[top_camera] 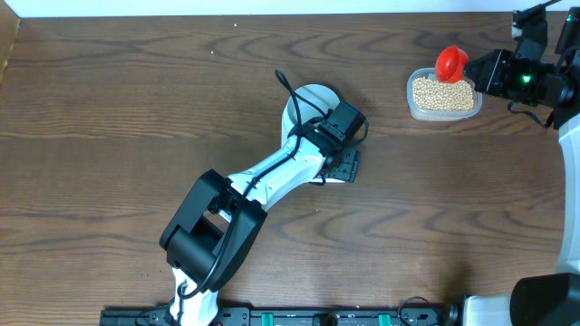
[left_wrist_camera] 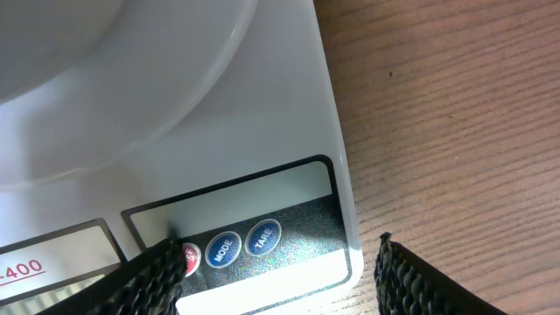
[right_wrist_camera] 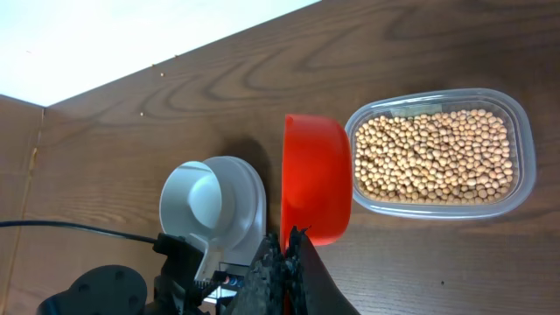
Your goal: Scoop item into bowl and weigh 50g on scale
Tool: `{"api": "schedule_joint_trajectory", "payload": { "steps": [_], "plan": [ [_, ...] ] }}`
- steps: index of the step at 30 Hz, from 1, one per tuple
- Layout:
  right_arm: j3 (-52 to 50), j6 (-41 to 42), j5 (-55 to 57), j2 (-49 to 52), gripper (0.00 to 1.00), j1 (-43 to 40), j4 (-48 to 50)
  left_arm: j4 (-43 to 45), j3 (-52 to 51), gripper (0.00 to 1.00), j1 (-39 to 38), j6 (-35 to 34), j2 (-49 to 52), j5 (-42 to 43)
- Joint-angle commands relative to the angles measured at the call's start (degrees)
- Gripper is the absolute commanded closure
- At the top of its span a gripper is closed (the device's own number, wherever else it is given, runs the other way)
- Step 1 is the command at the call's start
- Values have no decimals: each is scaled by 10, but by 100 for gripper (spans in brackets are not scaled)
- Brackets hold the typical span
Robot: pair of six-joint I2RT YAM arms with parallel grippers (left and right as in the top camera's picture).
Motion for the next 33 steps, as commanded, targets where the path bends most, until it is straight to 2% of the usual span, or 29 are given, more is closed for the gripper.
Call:
{"api": "schedule_joint_trajectory", "payload": {
  "steps": [1, 11, 14, 18, 33],
  "plan": [
    [6, -9, -1, 2, 99, -1, 0, -9, 4, 28, 3, 9, 4, 17],
    [6, -15, 16, 2, 99, -1, 5, -7, 5, 27, 4, 34, -144, 18],
    [6, -19, 16, 2, 99, -1, 6, -4, 5, 27, 5, 33, -177, -19],
    [6, -19, 29, 2, 99, -1, 7, -4, 5, 27, 12, 33, -195, -71],
    [6, -17, 24, 2, 99, -1, -26, -30, 5, 27, 54, 31, -210, -70]
  ]
}}
